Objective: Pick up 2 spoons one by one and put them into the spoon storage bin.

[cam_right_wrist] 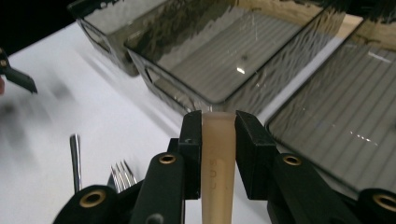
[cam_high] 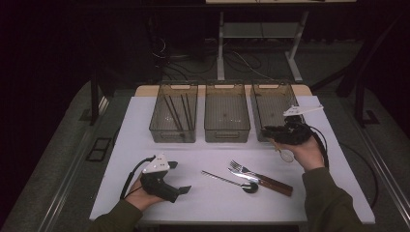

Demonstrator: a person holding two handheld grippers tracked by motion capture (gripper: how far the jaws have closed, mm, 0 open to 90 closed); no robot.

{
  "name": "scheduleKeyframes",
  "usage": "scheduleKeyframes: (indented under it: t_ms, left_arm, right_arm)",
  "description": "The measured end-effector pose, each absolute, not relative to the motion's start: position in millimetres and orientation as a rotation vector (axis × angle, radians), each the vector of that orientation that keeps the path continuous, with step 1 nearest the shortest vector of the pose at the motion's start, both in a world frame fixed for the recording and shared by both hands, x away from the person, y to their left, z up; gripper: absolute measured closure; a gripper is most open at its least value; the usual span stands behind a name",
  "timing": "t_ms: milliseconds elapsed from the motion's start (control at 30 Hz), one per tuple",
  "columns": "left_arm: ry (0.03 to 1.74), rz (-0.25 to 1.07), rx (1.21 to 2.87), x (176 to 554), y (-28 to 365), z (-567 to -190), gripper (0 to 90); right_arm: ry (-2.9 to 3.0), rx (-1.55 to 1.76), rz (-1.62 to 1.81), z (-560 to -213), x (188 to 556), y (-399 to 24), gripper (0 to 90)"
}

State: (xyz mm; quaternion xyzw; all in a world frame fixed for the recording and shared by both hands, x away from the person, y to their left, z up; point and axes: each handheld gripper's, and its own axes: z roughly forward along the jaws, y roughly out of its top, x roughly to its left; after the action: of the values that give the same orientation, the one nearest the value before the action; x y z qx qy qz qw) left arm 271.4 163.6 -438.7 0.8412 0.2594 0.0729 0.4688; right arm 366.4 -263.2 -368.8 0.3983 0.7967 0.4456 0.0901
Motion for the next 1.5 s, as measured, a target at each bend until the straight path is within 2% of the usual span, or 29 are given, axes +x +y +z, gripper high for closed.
scheduleKeyframes:
  t_ms: [1033,1500]
  left_arm:
    - [0.628,0.168,2.052,270.8,163.5,-437.6,1.2]
    - [0.614,0.177,2.056,270.6,162.8,-437.0,1.3]
  right_arm:
    - [2.380,1.179,1.296,-336.9,436.8,-198.1,72.8]
    - [2.388,1.191,1.281,-340.7,470.6,-169.4,72.7]
